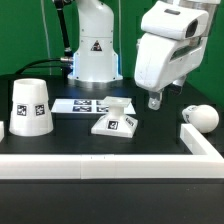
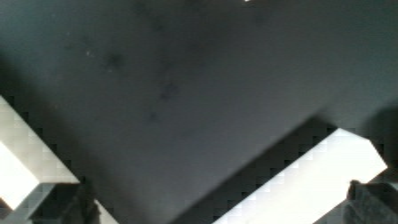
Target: Assemble lamp
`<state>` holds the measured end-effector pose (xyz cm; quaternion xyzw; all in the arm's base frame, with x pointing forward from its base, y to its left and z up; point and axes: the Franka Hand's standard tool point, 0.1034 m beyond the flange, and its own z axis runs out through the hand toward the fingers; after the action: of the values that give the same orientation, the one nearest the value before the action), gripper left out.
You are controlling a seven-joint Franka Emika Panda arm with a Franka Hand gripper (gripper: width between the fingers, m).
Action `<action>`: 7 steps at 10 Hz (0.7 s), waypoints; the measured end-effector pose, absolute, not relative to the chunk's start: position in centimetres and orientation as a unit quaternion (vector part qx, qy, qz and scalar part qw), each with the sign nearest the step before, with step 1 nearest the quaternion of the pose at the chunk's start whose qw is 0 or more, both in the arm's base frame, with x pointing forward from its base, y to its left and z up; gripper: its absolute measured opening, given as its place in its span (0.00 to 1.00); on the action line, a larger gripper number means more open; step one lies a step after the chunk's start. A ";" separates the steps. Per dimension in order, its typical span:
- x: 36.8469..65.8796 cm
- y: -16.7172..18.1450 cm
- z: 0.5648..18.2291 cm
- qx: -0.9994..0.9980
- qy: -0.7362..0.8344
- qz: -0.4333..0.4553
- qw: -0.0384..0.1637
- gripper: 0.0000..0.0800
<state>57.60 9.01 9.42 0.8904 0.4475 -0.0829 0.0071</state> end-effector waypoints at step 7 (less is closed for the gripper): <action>56.2 7.1 9.1 0.895 0.440 -0.074 0.016 0.87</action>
Offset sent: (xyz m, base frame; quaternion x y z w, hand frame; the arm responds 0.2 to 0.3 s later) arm 0.0000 0.0000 0.0000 0.0000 0.0000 0.0000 1.0000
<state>56.24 7.15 9.06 0.8950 0.4395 -0.0739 0.0163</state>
